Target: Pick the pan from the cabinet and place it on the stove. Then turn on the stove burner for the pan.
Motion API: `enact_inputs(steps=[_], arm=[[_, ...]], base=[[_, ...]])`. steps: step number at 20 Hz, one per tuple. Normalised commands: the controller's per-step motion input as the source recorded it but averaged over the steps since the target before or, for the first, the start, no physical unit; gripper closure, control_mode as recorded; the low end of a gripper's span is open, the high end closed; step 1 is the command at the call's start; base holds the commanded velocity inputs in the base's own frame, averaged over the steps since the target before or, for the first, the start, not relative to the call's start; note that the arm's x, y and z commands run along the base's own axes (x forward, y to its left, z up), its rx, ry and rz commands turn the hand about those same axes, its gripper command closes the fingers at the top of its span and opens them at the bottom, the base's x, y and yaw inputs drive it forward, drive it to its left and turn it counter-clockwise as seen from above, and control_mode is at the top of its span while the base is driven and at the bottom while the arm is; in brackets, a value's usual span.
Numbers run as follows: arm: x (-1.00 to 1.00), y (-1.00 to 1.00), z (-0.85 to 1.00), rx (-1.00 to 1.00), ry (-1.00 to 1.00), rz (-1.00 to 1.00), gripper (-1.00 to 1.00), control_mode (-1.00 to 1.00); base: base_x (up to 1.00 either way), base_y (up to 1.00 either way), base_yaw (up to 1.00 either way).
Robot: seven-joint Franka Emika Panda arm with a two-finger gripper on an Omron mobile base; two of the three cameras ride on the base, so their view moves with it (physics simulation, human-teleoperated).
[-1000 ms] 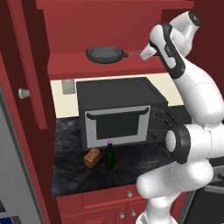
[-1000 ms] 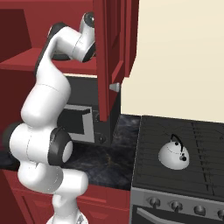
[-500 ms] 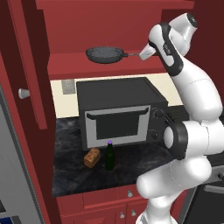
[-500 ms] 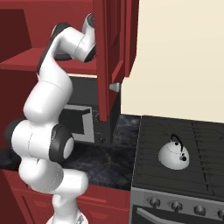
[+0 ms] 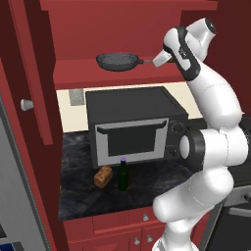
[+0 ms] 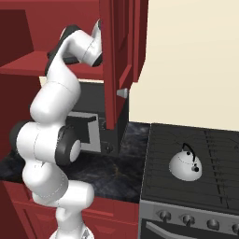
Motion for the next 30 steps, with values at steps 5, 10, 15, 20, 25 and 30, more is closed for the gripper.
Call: enact_inputs(steps=[5, 10, 15, 20, 25, 30], arm=[[0.29, 0.0, 0.0, 0.0, 0.12, 0.02, -1.0, -1.0], [0.32, 0.0, -0.01, 0.0, 0.11, 0.05, -1.0, -1.0], [0.26, 0.0, -0.09, 0.0, 0.08, 0.07, -1.0, -1.0], [0.15, 0.0, -0.15, 0.0, 0.02, 0.08, -1.0, -1.0], [0.08, 0.0, -0.15, 0.0, 0.0, 0.07, -1.0, -1.0], [0.08, 0.03, -0.16, 0.0, 0.0, 0.06, -1.0, -1.0]], base=[[0.0, 0.0, 0.0], [0.0, 0.0, 0.0], [0.0, 0.0, 0.0], [0.0, 0.0, 0.0], [0.0, 0.0, 0.0], [0.0, 0.0, 0.0]])
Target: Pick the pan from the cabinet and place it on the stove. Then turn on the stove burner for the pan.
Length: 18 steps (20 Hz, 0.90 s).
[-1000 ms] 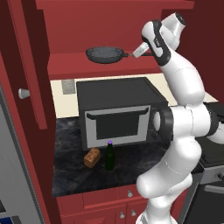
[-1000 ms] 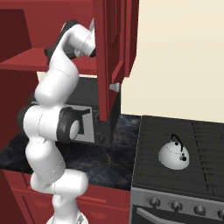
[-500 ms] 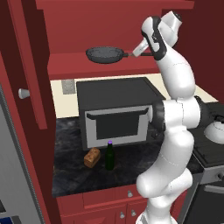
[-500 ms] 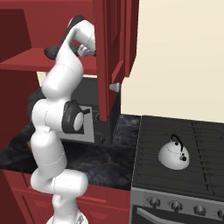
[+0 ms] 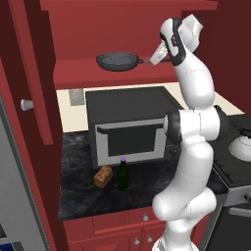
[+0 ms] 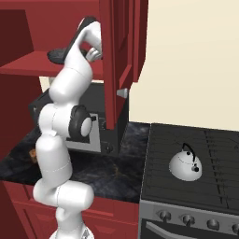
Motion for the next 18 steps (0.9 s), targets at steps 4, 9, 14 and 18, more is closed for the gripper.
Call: enact_inputs(steps=[4, 9, 14, 18], arm=[[0.1, 0.09, -0.22, 0.0, 0.0, 0.05, -1.0, -1.0], [0.12, 0.1, -0.24, 0.0, 0.0, 0.04, -1.0, -1.0], [0.09, 0.21, -0.26, 0.0, 0.01, 0.05, -1.0, -1.0], [0.16, 0.17, -0.06, 0.0, -0.01, 0.07, -1.0, -1.0]], base=[[0.0, 0.0, 0.0], [0.0, 0.0, 0.0], [0.0, 0.0, 0.0], [0.0, 0.0, 0.0]])
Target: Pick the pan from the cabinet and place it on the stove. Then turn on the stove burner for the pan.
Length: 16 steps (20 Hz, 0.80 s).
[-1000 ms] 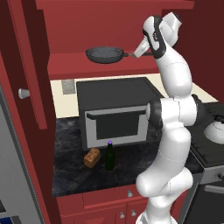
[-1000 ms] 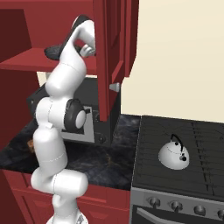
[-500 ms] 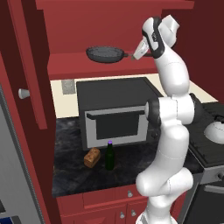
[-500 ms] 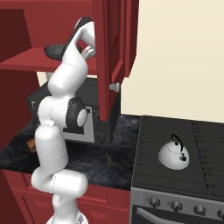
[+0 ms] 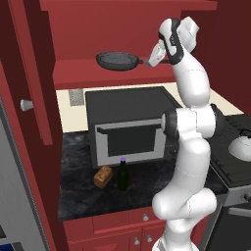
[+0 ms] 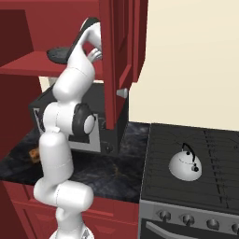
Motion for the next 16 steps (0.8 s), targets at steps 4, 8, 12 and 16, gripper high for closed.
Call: enact_inputs(steps=[4, 8, 12, 16], arm=[[0.29, 0.08, 0.0, 0.0, -0.01, 0.07, -1.0, -1.0], [0.32, 0.15, -0.04, -0.01, 0.0, 0.06, -1.0, -1.0], [0.38, 0.1, 0.0, -0.02, 0.0, 0.07, -1.0, -1.0], [0.24, 0.08, -0.07, -0.03, 0.05, 0.06, 1.0, -1.0]], base=[[0.0, 0.0, 0.0], [0.0, 0.0, 0.0], [0.0, 0.0, 0.0], [0.0, 0.0, 0.0]])
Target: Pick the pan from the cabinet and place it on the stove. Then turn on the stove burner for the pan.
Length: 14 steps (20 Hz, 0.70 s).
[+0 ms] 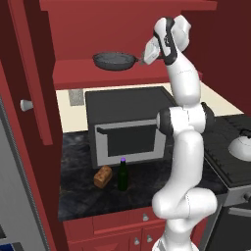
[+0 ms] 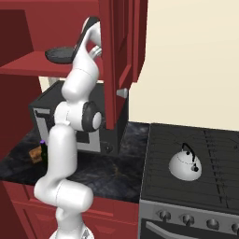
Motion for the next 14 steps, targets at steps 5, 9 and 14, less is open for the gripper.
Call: enact_inputs(steps=[5, 9, 14], arm=[[0.1, 0.09, -0.17, -0.02, 0.02, 0.04, 1.0, -1.0], [-0.08, 0.0, -0.19, 0.0, 0.0, 0.0, 1.0, -1.0], [-0.3, 0.0, -0.14, 0.0, -0.02, 0.0, 1.0, -1.0]], base=[[0.0, 0.0, 0.0], [0.0, 0.0, 0.0], [0.0, 0.0, 0.0]])
